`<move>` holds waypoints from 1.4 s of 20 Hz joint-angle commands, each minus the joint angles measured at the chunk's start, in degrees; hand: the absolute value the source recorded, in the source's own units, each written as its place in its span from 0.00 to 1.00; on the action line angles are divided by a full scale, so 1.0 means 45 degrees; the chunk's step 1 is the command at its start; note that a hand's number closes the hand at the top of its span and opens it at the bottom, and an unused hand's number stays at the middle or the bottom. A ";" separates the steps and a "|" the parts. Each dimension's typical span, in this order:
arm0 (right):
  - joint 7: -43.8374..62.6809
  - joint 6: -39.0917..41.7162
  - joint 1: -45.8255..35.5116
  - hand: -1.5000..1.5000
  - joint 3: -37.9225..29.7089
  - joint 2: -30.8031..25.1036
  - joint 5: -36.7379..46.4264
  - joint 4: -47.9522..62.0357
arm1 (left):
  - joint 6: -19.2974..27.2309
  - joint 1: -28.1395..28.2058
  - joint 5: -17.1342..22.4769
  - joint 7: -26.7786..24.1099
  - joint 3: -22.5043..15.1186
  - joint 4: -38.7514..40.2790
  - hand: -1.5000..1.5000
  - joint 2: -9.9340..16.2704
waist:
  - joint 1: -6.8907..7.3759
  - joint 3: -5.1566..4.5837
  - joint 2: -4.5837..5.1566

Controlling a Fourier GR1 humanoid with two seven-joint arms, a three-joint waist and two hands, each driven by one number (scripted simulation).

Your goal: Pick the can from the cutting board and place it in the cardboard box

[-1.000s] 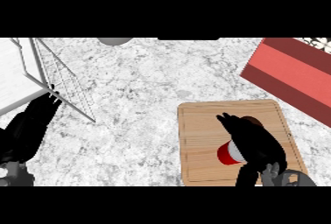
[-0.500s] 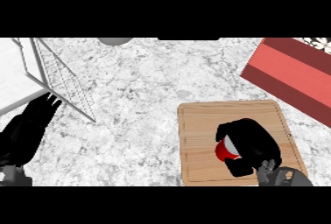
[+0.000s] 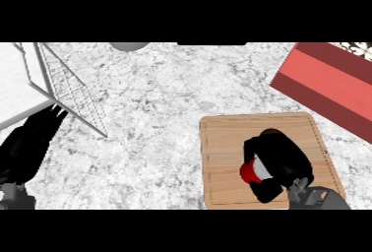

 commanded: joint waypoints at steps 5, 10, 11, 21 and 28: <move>-0.5546 -0.0721 -0.1354 1.00 -0.1412 -0.2435 -0.0518 0.3116 | -0.0159 -0.0205 -0.0105 -0.0338 0.0010 0.0368 0.50 -0.0103 | 0.0100 0.0028 0.0080; -0.5848 -0.2236 -0.1952 1.00 -0.1509 -0.1807 0.1022 0.3573 | -0.0247 -0.0104 -0.0096 -0.0334 0.0251 0.0443 0.50 -0.0101 | 0.0025 0.0018 0.0039; -0.6487 -0.2338 -0.1722 1.00 -0.1953 -0.2562 0.0673 0.2877 | 0.0319 -0.0290 -0.0528 0.0024 -0.0182 -0.0100 0.50 -0.0375 | -0.0018 0.0021 0.0031; -0.4420 -0.0034 -0.2170 1.00 -0.4722 -0.2553 -0.1743 -0.3337 | -0.0201 0.0205 -0.0304 -0.0445 0.0204 0.0466 0.50 -0.0209 | -0.0310 -0.0002 -0.0090; -0.2252 0.0286 -0.3761 1.00 -0.7387 -0.2561 -0.2446 -0.3418 | -0.0780 0.0360 0.0238 -0.0265 0.0561 0.0196 0.50 0.0166 | -0.0034 0.0009 -0.0008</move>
